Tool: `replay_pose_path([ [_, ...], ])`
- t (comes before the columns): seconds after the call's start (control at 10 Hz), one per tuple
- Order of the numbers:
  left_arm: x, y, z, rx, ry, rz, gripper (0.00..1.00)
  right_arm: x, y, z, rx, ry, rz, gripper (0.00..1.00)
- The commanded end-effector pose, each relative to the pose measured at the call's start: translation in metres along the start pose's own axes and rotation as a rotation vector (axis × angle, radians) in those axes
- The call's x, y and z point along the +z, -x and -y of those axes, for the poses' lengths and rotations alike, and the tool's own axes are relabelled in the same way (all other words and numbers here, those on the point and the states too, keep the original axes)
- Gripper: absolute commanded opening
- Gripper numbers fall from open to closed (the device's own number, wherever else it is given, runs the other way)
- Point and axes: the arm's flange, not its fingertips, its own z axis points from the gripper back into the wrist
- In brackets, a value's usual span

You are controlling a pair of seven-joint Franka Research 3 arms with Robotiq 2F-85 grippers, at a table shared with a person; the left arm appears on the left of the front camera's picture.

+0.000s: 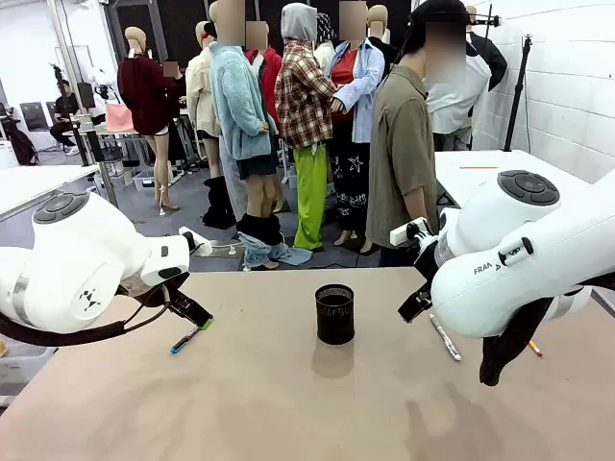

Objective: Place the pens into the pen holder.
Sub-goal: Pick up a writing instrument from the table and place it into the Pen holder.

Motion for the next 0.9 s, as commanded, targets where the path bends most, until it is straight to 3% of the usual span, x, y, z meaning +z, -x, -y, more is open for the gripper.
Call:
replay_pose_path([
  [0.0,0.0007,-0.0008,-0.0002,0.000,-0.001,0.004,1.00,-0.0001,0.0000,-0.0001,0.000,0.000,0.000,1.00],
  [0.8,0.0007,-0.0008,-0.0002,0.000,-0.001,0.004,1.00,-0.0001,0.0000,-0.0001,0.000,0.000,0.000,1.00],
])
